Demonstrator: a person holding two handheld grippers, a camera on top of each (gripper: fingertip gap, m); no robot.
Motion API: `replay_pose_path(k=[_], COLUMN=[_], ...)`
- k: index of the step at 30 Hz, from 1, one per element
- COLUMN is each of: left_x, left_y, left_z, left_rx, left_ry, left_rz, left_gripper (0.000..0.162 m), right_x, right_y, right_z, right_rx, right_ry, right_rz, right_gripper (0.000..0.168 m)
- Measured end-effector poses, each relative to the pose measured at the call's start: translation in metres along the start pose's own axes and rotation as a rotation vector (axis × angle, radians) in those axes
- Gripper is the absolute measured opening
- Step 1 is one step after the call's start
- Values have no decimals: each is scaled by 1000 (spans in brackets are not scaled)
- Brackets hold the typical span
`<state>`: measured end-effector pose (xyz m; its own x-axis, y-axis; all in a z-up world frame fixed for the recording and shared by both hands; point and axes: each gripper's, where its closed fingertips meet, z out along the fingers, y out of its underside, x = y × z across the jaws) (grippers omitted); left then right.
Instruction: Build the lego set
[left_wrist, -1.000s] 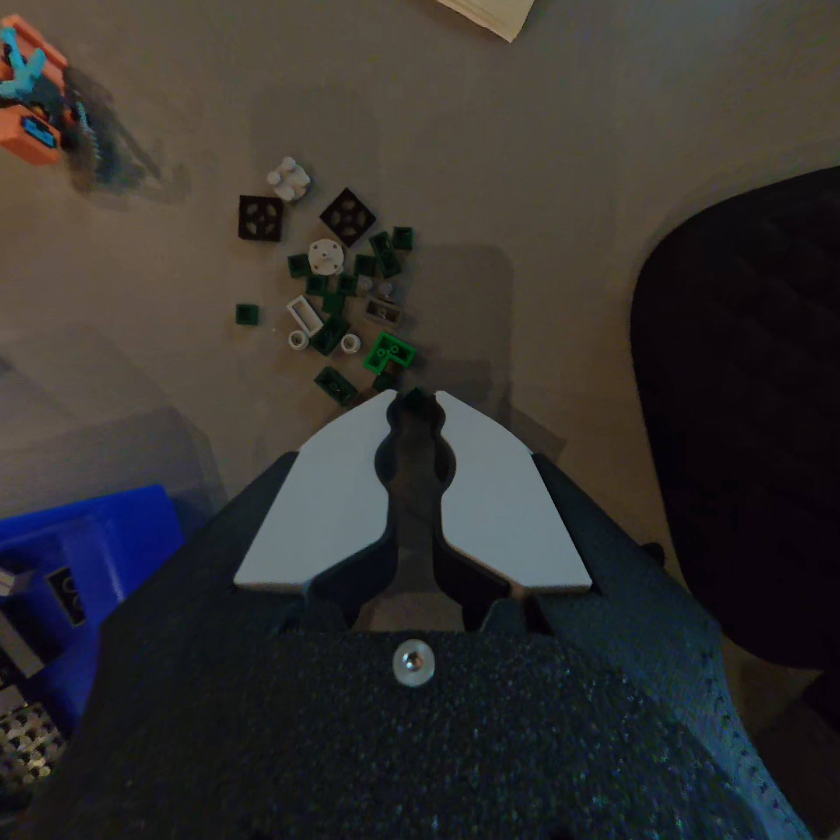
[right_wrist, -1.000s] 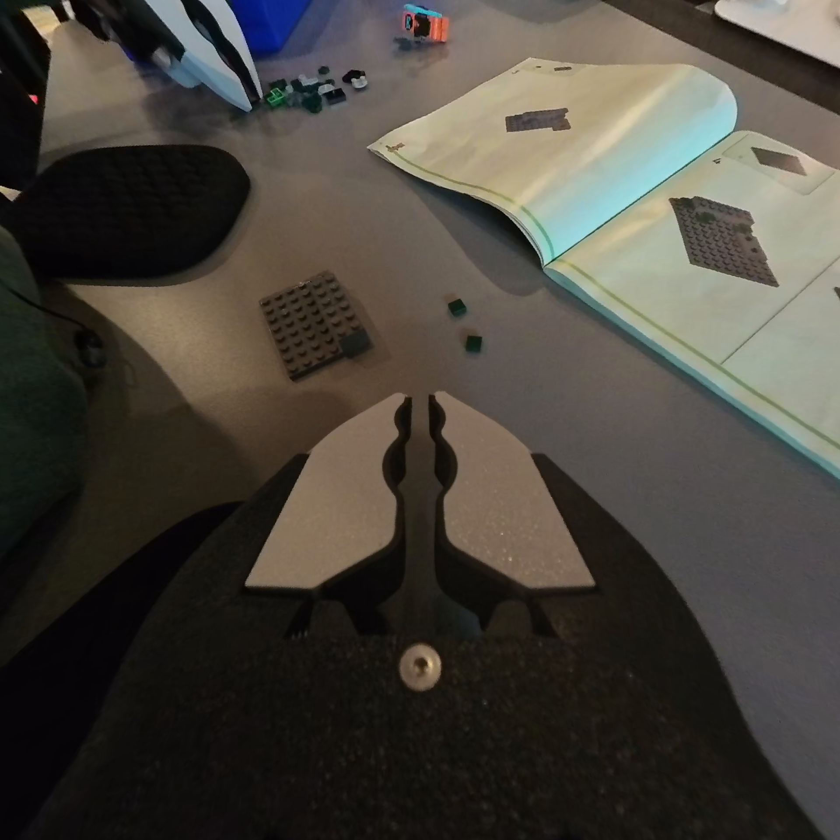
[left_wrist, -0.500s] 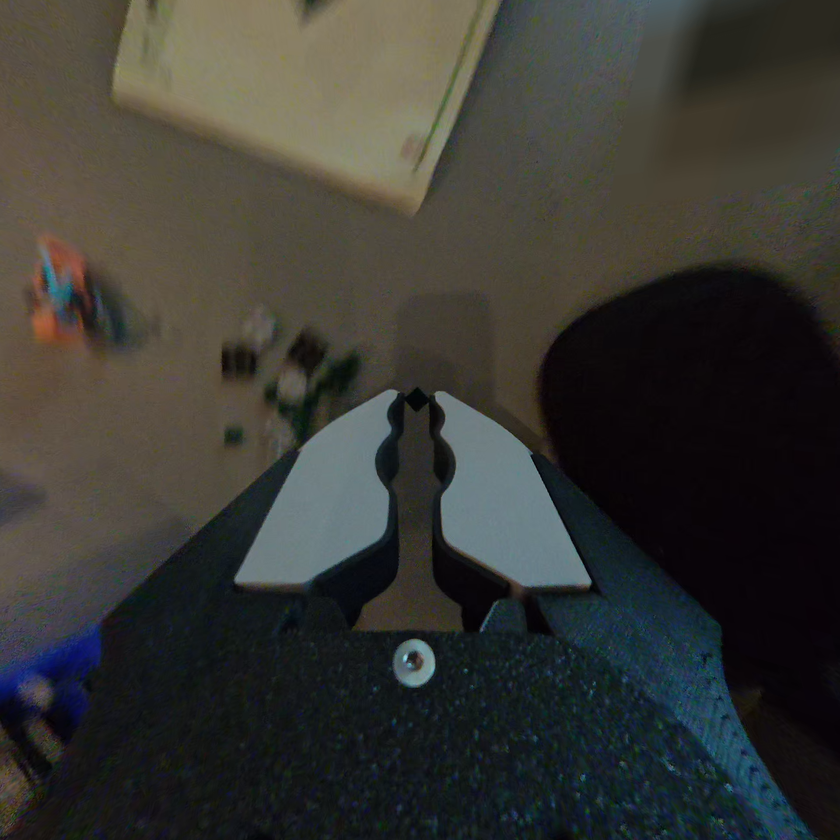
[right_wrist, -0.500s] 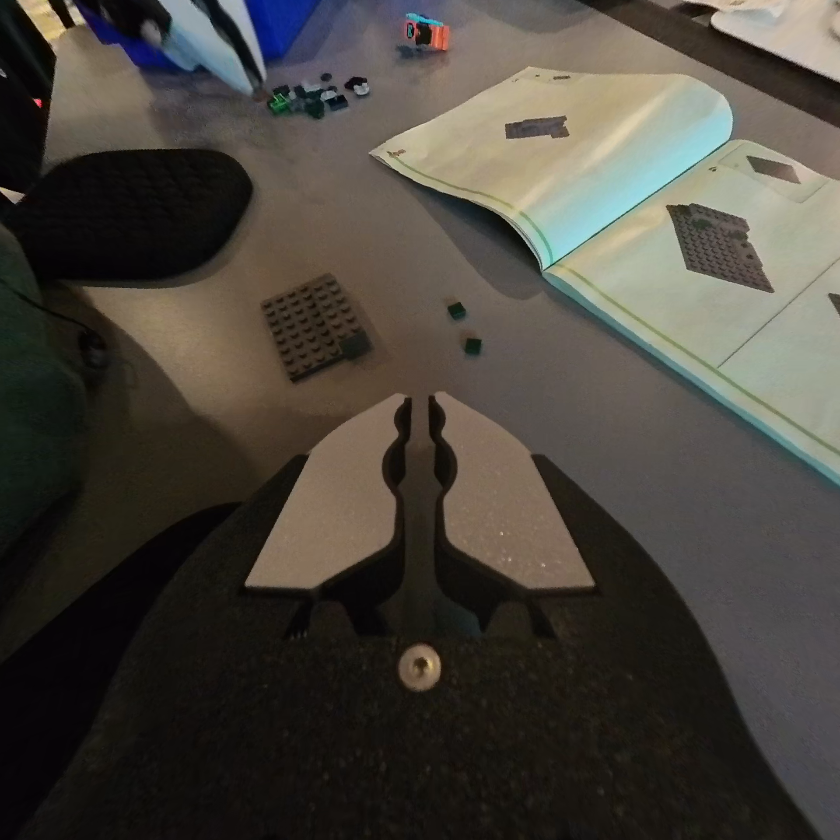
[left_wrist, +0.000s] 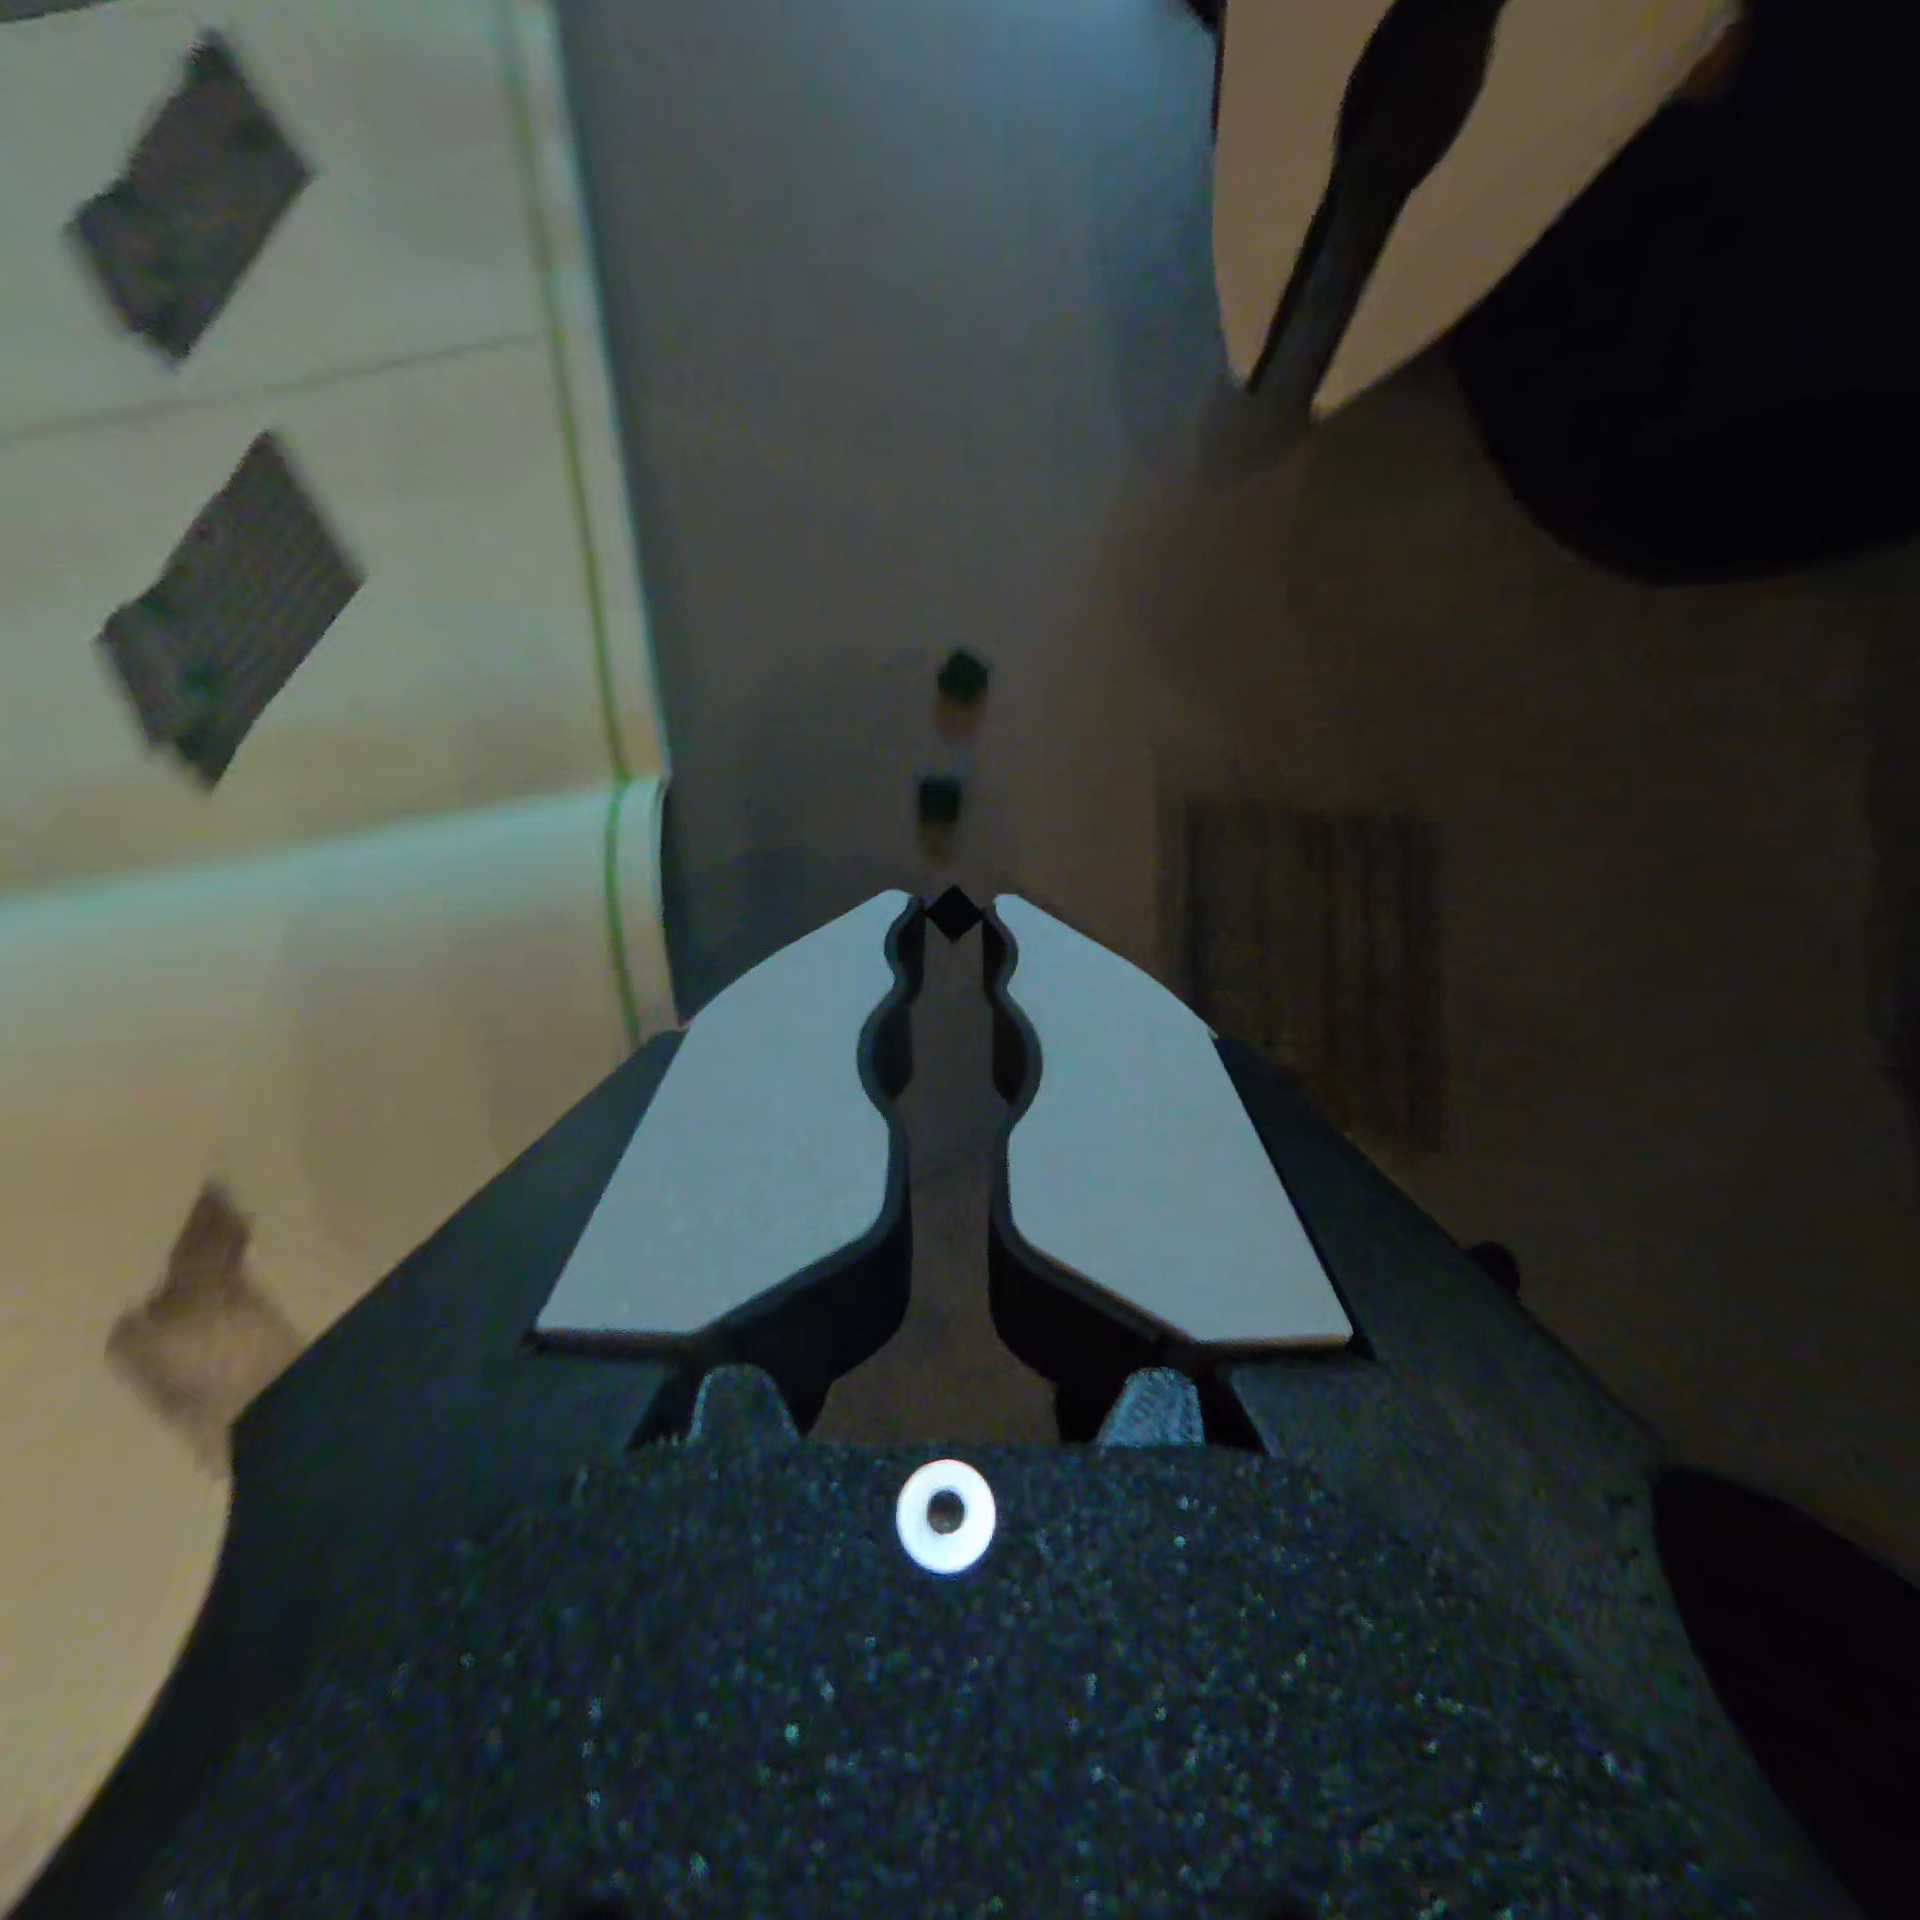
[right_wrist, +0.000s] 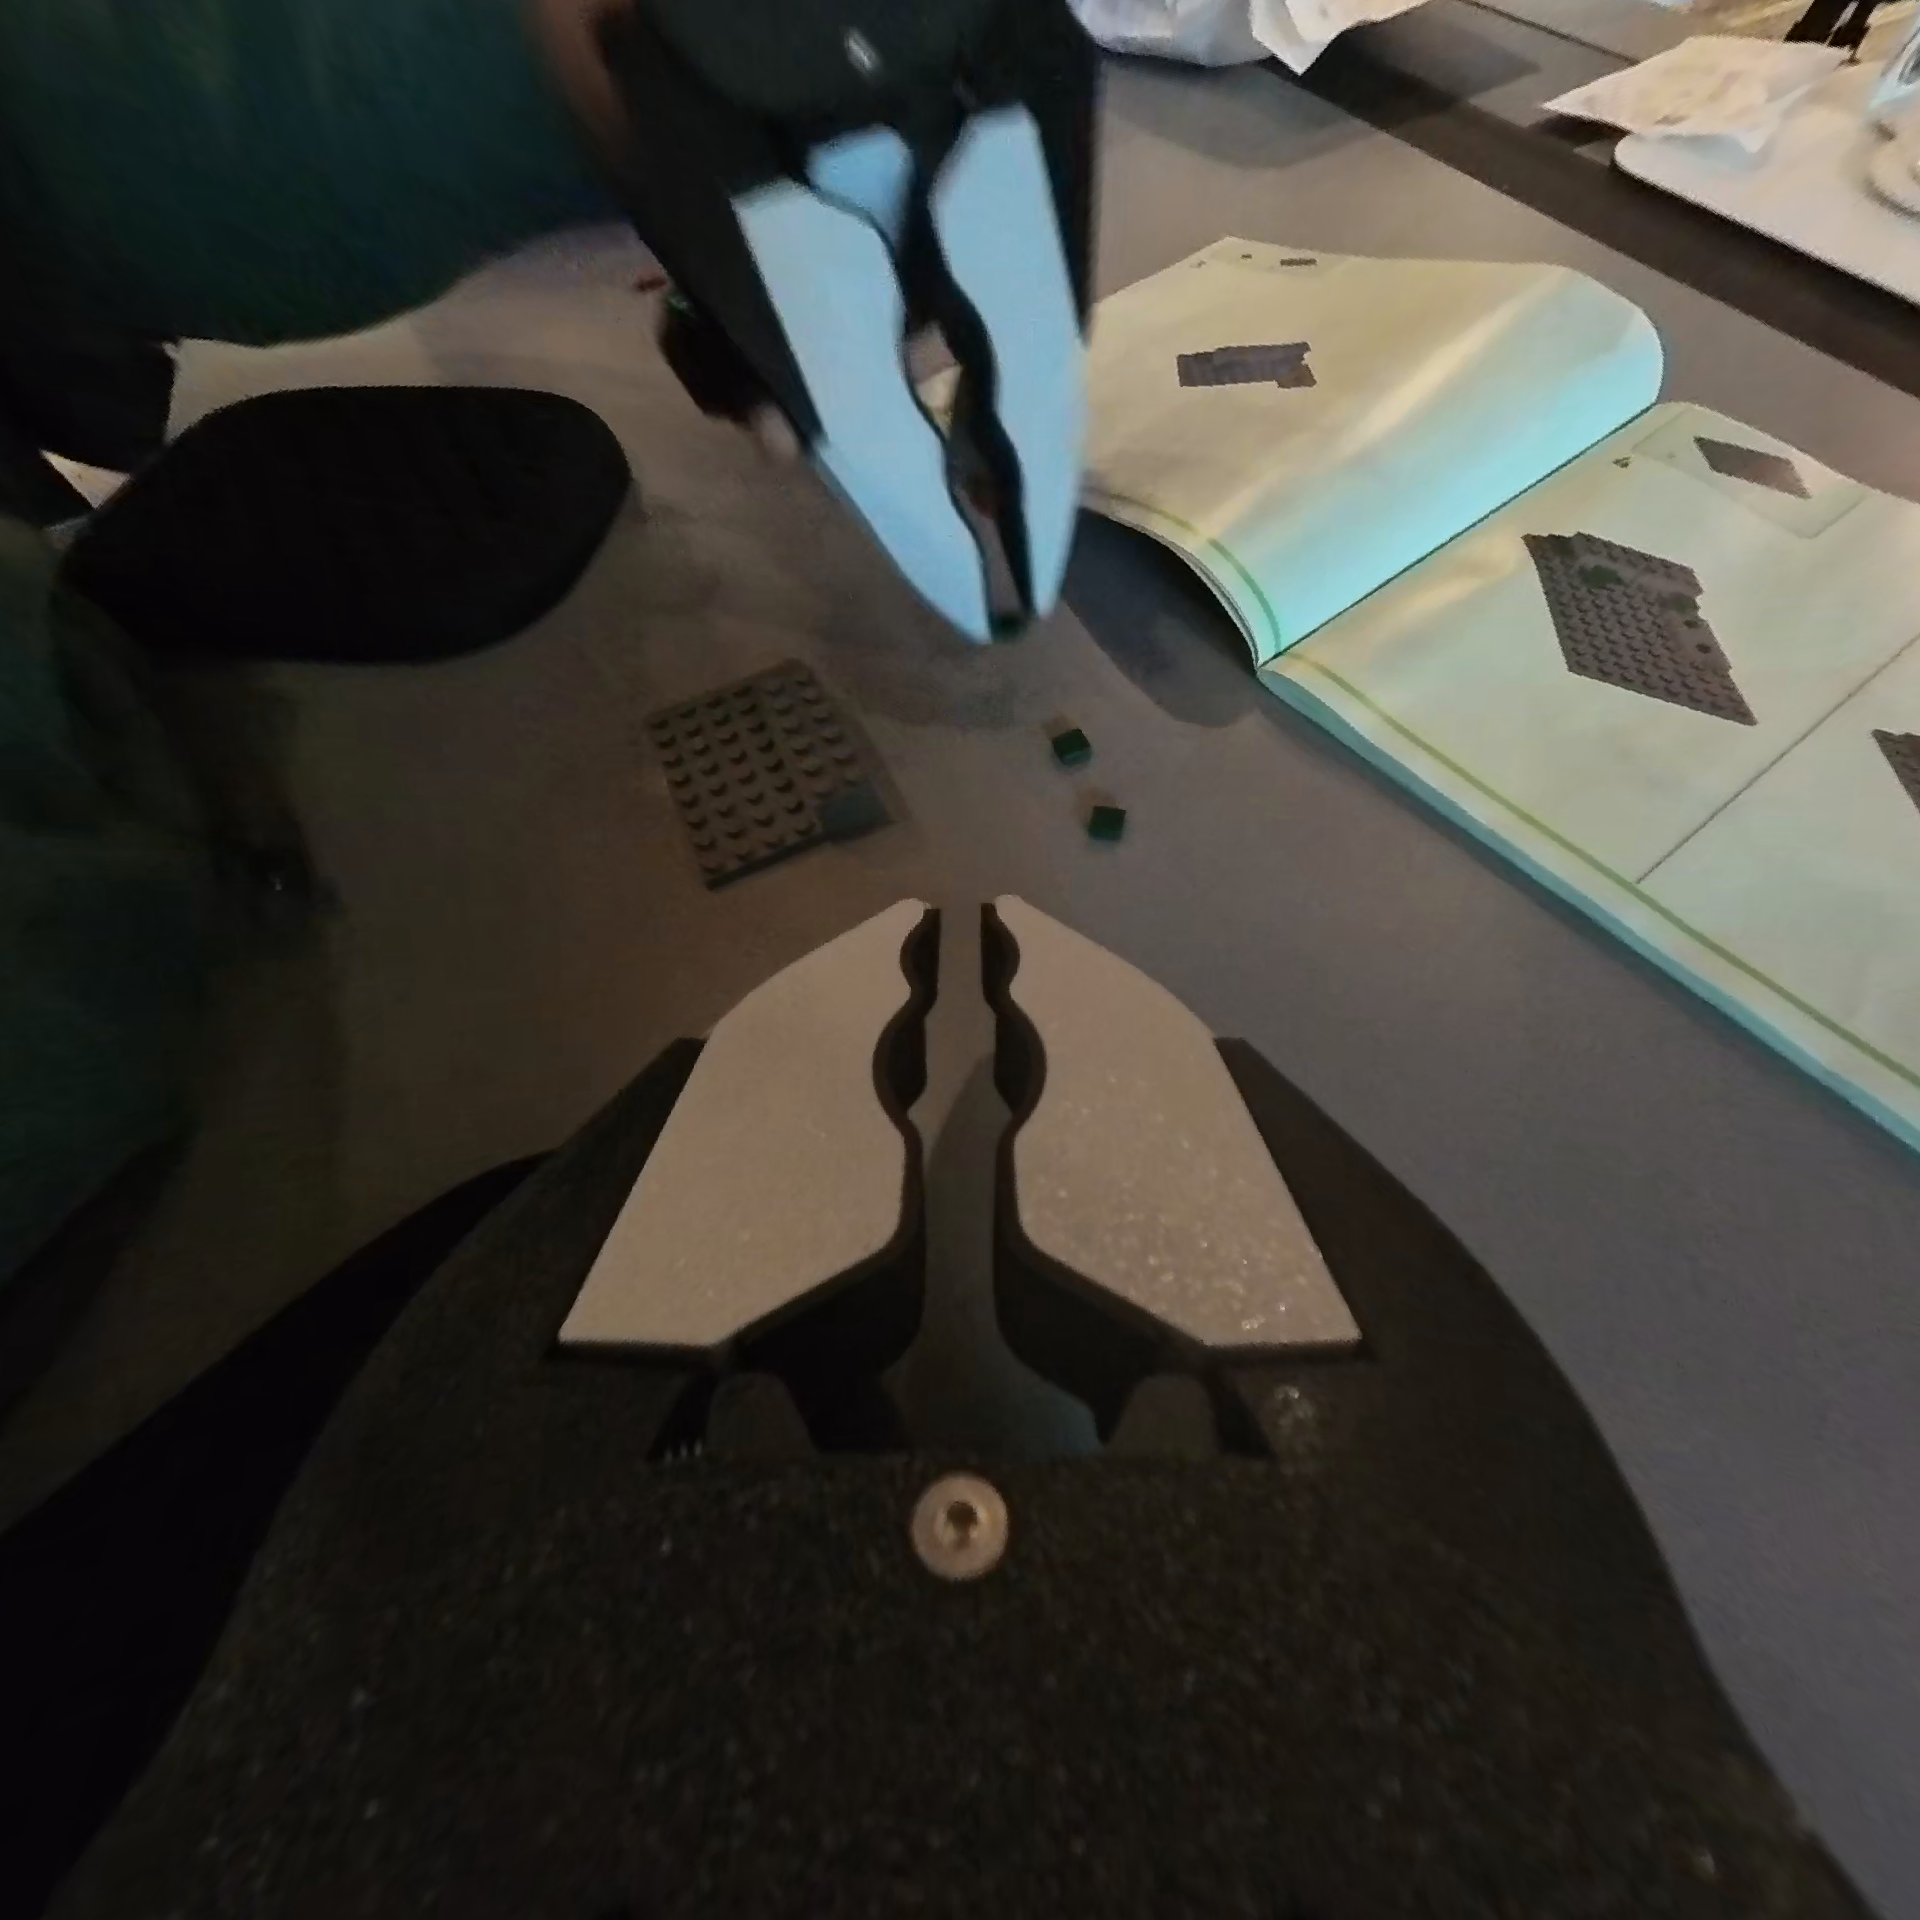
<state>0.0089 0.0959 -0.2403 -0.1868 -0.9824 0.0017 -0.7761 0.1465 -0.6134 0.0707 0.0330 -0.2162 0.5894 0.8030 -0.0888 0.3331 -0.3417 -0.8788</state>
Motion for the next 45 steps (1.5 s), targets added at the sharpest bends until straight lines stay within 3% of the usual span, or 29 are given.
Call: replay_pose_path(k=[13, 20, 24, 28, 32, 36, 39, 45], left_x=[-6, 5, 3, -9, -23, -21, -9, 13], left_y=[6, 13, 31, 60, 116, 167, 193, 222], left_z=[18, -4, -28, -85, -150, -193, -199, -178], left_rx=[-89, -29, -30, 39, 56, 28, 14, -39], left_ry=[33, 39, -46, -212, -391, -504, -506, -454], left_rz=[66, 17, -10, -127, -277, -397, -484, -525], left_gripper=[15, 24, 23, 17, 27, 24, 22, 19], right_x=[1, 2, 2, 1, 2, 1, 1, 2], right_y=[1, 0, -2, -3, -4, -4, -3, -1], right_z=[-1, -1, -2, -3, 0, 3, 5, 5], right_rx=[19, 21, 18, 23, 27, 15, 1, -8], right_ry=[-17, -16, -9, 3, 0, -7, -1, 5], right_rz=[11, 13, 6, 5, 9, 4, 3, 15], right_gripper=[7, 7, 7, 7, 7, 7, 7, 7])
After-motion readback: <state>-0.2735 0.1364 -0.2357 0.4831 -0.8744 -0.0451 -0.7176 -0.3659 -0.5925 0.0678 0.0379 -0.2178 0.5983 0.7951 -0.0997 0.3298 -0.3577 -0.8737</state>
